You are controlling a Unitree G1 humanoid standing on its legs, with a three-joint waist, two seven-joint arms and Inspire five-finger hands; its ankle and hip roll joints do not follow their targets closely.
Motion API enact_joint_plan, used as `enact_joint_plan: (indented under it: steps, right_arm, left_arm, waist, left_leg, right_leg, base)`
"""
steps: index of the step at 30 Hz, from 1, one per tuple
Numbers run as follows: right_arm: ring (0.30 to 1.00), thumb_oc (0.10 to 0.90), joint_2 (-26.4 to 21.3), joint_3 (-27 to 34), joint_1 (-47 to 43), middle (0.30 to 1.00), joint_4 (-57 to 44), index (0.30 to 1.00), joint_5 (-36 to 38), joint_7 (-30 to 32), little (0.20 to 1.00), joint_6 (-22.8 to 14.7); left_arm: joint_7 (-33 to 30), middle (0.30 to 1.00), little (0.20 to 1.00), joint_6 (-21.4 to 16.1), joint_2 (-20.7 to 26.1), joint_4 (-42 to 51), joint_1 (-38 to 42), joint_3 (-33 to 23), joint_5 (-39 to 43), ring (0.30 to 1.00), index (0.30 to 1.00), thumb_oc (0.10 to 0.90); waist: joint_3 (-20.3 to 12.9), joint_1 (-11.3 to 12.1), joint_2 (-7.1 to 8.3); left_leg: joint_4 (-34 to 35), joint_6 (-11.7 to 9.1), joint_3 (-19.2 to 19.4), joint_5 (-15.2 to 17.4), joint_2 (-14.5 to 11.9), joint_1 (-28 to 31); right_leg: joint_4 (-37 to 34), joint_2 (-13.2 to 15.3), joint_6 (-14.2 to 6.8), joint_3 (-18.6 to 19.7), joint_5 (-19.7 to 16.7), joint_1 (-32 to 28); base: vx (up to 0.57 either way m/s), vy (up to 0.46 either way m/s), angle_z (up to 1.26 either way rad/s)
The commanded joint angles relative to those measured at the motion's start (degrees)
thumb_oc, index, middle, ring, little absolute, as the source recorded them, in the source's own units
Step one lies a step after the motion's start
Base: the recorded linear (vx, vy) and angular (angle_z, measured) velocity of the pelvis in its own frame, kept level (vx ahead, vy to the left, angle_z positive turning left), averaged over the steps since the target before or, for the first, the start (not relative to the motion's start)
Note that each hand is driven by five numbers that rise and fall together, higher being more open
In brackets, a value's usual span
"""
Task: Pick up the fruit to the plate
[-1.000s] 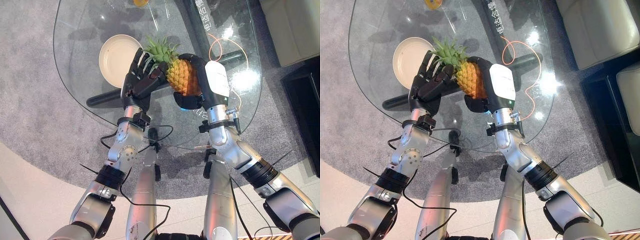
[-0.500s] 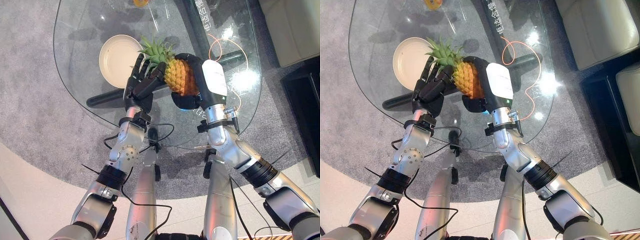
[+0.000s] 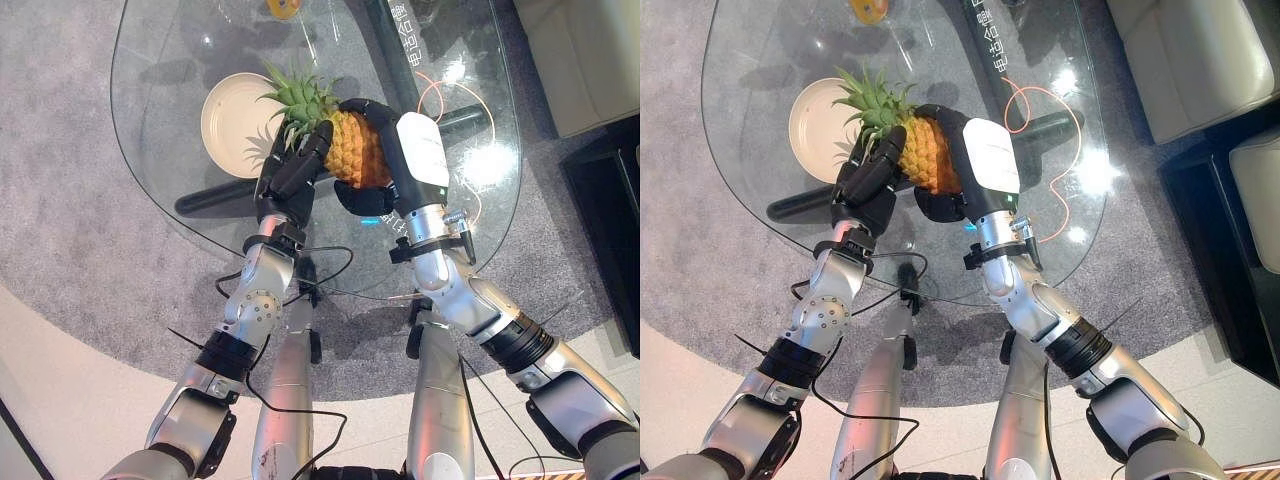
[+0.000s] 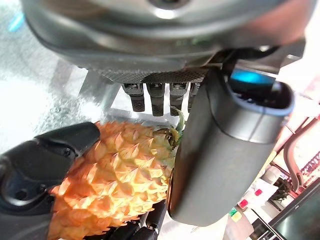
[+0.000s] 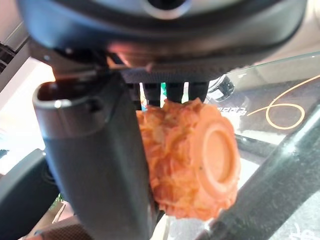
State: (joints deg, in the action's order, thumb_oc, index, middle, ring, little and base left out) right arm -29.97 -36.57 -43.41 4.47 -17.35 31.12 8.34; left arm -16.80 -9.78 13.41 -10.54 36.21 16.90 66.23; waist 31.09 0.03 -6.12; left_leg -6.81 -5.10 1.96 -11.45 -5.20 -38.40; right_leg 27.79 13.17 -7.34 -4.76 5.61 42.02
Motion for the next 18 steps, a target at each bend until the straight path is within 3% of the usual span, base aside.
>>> enact_joint_plan:
  steps: [1,18]
  right_arm:
    - [0.300,0.100,1.6,-1.9,-12.4,0.300,-12.4,0.300,-2.2,0.8,0.200,-9.7]
    - [0.300,0.100,-0.8,-3.7,-12.4,0.300,-11.1,0.300,-3.5,-2.3,0.200,-12.2]
  left_arm:
    - [3.7,0.900,0.900,-3.5,-0.6,7.3,7.2,2.2,-0.5,0.900,0.900,0.800]
    - [3.0,0.900,0.900,-12.1,0.4,7.7,6.7,0.6,-2.6,0.900,0.900,0.800]
  waist:
    - [-1.3,0.6,1.37]
    - [-1.3,1.0,1.92]
  left_leg:
    - [-1.8,1.5,3.2,6.6,4.1,2.7]
    - [-2.4,1.4,2.7,6.9,4.1,2.0]
  right_leg:
    - [-12.8,-1.8,0.8,-5.1,-6.5,-5.3]
    - [-12.6,-1.7,0.6,-5.5,-6.4,-5.0]
  base:
    - [0.00,0.000,0.00]
    - [0.00,0.000,0.00]
